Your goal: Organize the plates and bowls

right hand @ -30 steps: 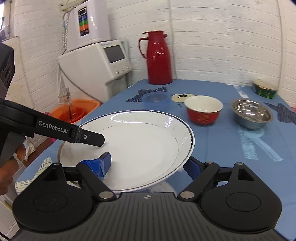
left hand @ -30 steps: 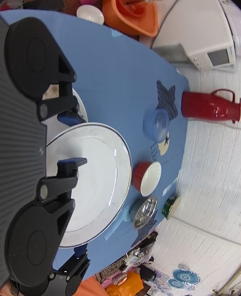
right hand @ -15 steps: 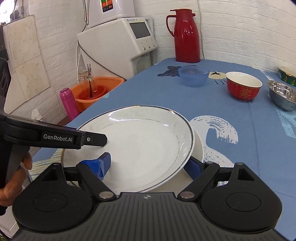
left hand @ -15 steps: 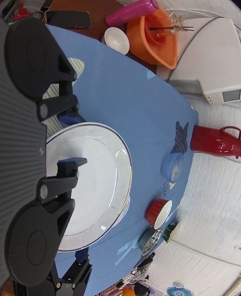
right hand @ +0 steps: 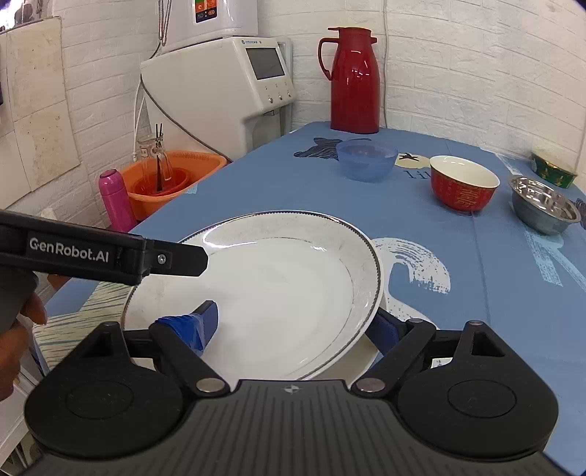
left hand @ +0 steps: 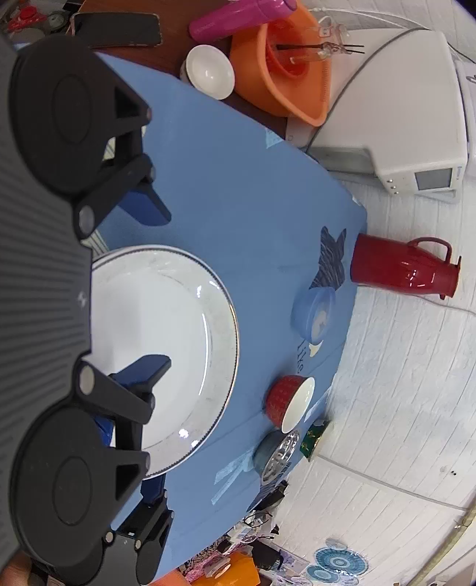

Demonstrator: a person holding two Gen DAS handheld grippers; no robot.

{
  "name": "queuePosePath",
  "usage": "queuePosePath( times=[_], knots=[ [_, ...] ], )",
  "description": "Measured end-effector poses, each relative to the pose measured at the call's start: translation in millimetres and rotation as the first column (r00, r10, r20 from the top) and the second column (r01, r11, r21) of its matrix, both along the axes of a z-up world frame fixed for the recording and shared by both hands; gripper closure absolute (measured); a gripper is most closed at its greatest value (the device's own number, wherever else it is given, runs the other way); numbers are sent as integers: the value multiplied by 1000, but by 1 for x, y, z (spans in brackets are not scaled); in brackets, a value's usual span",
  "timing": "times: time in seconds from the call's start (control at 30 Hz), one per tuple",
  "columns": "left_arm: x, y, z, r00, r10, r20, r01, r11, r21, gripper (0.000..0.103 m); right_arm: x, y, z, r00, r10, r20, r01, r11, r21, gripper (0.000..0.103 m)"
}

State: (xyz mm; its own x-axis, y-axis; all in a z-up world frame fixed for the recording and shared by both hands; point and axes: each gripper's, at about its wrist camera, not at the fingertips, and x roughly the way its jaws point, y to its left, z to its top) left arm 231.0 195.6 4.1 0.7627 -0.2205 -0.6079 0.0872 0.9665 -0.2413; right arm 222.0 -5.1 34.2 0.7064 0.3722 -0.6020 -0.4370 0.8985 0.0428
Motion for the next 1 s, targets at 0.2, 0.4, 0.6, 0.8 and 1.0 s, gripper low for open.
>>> queuePosePath(
  times=[0.2,0.4,0.6,0.8,1.0],
  knots=[
    [3,-1,0,1000,13,-14,-13,1000,-6,32,2,-6,2,1000,19,3,-19,1000,-10,30],
    [5,-2,3,1000,14,-16,-14,1000,-12,32,-1,-6,4,999,30,-24,-29,999,13,28],
    [6,-8,5,1000,13,-12,-13,1000,-6,31,-5,2,9,999,51,12,-49,991,-124,29],
    [10,-11,1,999,13,-34,-13,1000,-21,31,-5,2,7,998,61,4,-60,985,-160,27],
    [6,-12,3,999,17,-29,-17,1000,-14,31,-4,-38,15,998,-13,-62,17,997,74,28]
  ],
)
